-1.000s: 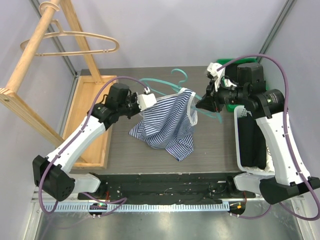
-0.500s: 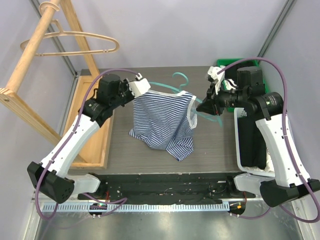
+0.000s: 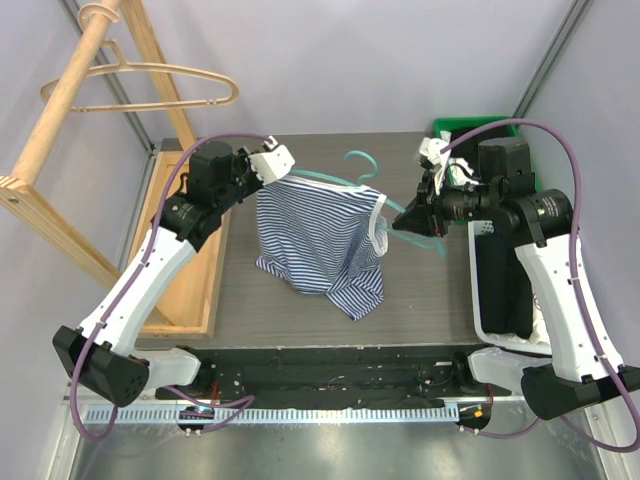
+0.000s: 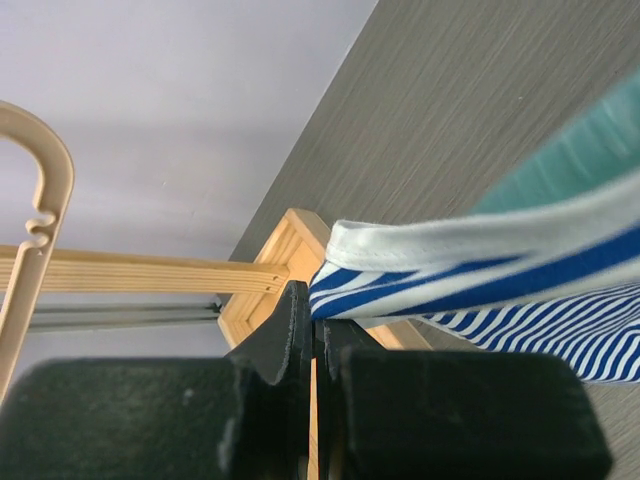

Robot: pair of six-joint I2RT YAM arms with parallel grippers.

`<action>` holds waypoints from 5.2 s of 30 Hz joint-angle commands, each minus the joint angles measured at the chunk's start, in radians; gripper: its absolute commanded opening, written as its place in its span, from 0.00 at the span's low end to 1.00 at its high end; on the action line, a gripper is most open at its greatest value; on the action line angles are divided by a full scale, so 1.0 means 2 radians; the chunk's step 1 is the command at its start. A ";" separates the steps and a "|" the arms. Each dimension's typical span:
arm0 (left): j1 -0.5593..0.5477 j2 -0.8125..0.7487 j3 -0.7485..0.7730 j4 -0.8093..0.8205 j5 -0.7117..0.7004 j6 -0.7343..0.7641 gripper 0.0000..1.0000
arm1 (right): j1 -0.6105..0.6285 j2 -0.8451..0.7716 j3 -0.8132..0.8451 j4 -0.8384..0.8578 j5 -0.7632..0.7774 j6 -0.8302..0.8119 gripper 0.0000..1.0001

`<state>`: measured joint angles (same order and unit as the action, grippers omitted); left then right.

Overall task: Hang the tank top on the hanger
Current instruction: Hang the tank top on the hanger.

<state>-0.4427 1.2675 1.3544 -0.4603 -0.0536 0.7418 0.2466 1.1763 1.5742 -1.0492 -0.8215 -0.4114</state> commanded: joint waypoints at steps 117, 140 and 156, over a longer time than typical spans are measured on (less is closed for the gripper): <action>0.004 0.007 0.143 -0.169 0.117 0.058 0.00 | -0.029 0.094 -0.051 0.209 -0.334 0.180 0.01; 0.005 0.007 0.147 -0.178 0.122 0.056 0.00 | -0.030 0.071 -0.096 0.309 -0.355 0.273 0.01; 0.004 0.035 0.197 -0.246 0.259 0.033 0.00 | -0.004 0.121 -0.074 0.336 -0.347 0.277 0.01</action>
<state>-0.4362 1.3293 1.7012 -0.9138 0.3668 0.8227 0.2192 1.4048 1.3613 -0.4202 -1.4647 0.1463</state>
